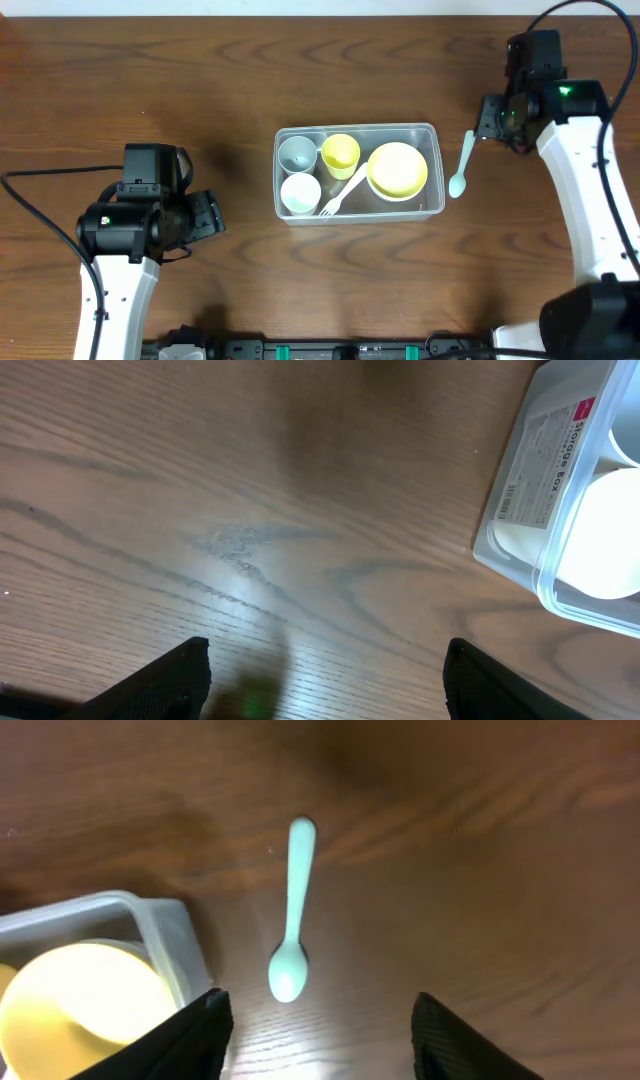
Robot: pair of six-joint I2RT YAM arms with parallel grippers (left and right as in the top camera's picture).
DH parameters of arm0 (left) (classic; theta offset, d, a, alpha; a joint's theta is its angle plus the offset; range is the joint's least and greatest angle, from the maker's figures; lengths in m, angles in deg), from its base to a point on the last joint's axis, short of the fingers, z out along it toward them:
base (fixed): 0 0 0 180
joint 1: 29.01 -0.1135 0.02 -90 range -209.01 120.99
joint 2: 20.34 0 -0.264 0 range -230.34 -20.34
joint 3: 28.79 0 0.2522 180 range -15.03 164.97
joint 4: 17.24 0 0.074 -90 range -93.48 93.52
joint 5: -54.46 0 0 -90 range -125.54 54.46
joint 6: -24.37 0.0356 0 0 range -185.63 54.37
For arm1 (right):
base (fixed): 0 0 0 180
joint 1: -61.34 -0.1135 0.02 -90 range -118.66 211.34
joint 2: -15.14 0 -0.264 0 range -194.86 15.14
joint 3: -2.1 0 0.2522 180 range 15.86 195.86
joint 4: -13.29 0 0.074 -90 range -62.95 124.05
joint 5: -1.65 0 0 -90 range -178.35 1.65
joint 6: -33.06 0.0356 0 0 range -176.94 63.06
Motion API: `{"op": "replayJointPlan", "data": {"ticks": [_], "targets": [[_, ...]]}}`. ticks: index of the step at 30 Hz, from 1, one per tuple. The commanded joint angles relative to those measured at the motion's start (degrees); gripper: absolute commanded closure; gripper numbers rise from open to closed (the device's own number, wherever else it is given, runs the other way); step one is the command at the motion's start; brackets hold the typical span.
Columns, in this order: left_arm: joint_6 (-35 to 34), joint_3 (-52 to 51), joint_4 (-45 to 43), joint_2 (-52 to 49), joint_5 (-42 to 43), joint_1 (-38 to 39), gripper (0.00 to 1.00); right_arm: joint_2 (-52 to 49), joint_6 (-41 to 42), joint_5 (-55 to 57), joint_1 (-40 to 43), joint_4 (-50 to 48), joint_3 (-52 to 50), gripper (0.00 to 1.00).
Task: Pack container
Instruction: 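Move the right gripper to the mint-green spoon and grasp it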
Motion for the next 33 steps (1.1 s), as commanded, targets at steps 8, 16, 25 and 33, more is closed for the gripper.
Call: {"op": "replayJointPlan", "data": {"ticks": [8, 16, 25, 33], "targets": [[-0.6, -0.1, 0.2, -0.1, -0.8, -0.3, 0.25, -11.2, 7.7, -1.9, 0.2, -6.1, -9.4, 0.4], [-0.6, -0.1, 0.2, -0.1, -0.8, -0.3, 0.25, -17.5, 7.6, -2.8, 0.2, -9.9, -12.5, 0.4], [-1.2, -0.1, 0.2, -0.1, -0.8, -0.3, 0.25, -20.7, 7.3, -5.6, 0.0, -13.0, -15.6, 0.41], [-1.2, -0.1, 0.2, -0.1, -0.8, -0.3, 0.25, -20.8, 7.2, -6.0, 0.0, -13.3, -17.2, 0.41]]}}
